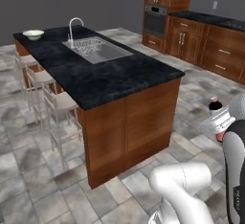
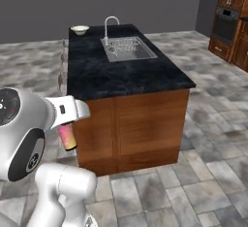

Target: Open the fridge, grab two sodas, and place both sodas inside the bowl with ice on the dining counter.

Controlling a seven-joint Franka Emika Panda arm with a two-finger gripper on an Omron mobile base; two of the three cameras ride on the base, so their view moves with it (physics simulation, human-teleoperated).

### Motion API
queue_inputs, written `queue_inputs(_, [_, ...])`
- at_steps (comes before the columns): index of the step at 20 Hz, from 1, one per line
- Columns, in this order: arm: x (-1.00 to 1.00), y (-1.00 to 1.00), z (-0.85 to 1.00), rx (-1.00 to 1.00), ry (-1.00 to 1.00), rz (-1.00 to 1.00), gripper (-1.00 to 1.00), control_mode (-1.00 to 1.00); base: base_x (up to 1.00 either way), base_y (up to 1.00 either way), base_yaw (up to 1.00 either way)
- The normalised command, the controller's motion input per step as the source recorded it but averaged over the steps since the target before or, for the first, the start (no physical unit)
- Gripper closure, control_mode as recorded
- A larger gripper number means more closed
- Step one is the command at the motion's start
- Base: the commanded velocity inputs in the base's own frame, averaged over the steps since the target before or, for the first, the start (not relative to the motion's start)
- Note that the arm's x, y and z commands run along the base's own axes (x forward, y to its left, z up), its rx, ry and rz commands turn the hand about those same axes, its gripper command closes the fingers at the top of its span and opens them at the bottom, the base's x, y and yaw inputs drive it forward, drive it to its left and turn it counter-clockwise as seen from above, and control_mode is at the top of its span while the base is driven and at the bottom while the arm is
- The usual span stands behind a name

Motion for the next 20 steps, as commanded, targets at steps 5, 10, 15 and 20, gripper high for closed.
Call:
queue_inputs(5, [0.0, 0.0, 0.0, 0.0, 0.0, 0.0, 1.0, 1.0, 0.27, 1.0, -0.21])
queue_inputs(10, [0.0, 0.0, 0.0, 0.0, 0.0, 0.0, 1.0, 1.0, 0.29, 1.0, -0.24])
queue_inputs(15, [0.0, 0.0, 0.0, 0.0, 0.0, 0.0, 1.0, 1.0, 0.36, 1.0, -0.3])
queue_inputs(20, [0.0, 0.0, 0.0, 0.0, 0.0, 0.0, 1.0, 1.0, 0.35, 0.99, -0.34])
